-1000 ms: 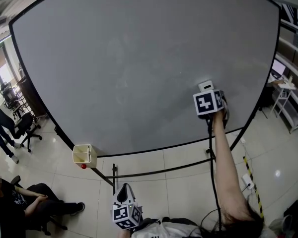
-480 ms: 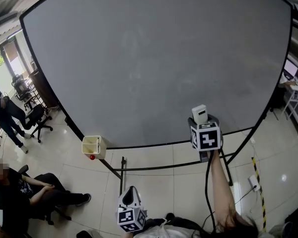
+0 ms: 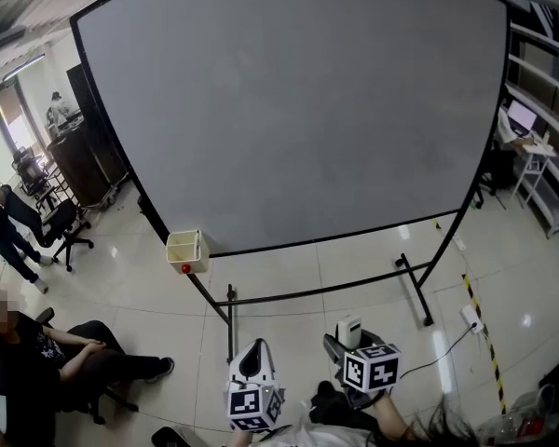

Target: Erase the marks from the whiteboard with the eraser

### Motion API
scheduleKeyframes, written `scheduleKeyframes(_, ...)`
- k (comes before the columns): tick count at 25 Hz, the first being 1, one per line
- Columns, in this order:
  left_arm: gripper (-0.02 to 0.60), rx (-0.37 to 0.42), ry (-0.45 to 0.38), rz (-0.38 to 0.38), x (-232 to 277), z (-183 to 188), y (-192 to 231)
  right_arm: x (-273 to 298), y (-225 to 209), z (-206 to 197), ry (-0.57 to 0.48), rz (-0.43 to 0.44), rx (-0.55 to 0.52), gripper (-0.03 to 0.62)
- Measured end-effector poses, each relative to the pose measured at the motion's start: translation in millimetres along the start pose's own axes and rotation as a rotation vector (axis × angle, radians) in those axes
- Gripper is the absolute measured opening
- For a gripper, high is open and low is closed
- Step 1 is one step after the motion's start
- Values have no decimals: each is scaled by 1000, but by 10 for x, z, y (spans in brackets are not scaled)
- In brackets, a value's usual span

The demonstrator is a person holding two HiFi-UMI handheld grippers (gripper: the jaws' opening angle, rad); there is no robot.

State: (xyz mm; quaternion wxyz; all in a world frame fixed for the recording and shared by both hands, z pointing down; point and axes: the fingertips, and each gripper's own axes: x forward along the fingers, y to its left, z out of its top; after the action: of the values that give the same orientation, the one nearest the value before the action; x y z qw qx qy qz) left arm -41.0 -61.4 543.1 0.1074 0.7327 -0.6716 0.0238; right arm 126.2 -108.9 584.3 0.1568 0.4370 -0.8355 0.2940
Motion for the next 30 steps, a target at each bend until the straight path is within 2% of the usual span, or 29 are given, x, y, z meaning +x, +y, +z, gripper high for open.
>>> scheduleKeyframes(5, -12, 21, 8, -29, -749, -151, 11, -351, 644, -668, 33, 21, -31, 272)
scheduleKeyframes(9, -12, 14, 24, -46, -1124, -230, -33, -633, 935, -928, 30, 28, -43, 272)
scheduleKeyframes(16, -12, 46, 26, -95, -1278, -280, -407, -929, 861, -1005, 8, 48, -11, 270)
scheduleKeyframes(22, -12, 42, 10, -114, -1460, -226, -542, -1144, 910, -1148, 5, 9, -76, 268)
scheduleKeyframes(30, -12, 45, 27, -110, -1536, -316, -654, -1258, 857, -1227, 19, 9, -76, 268)
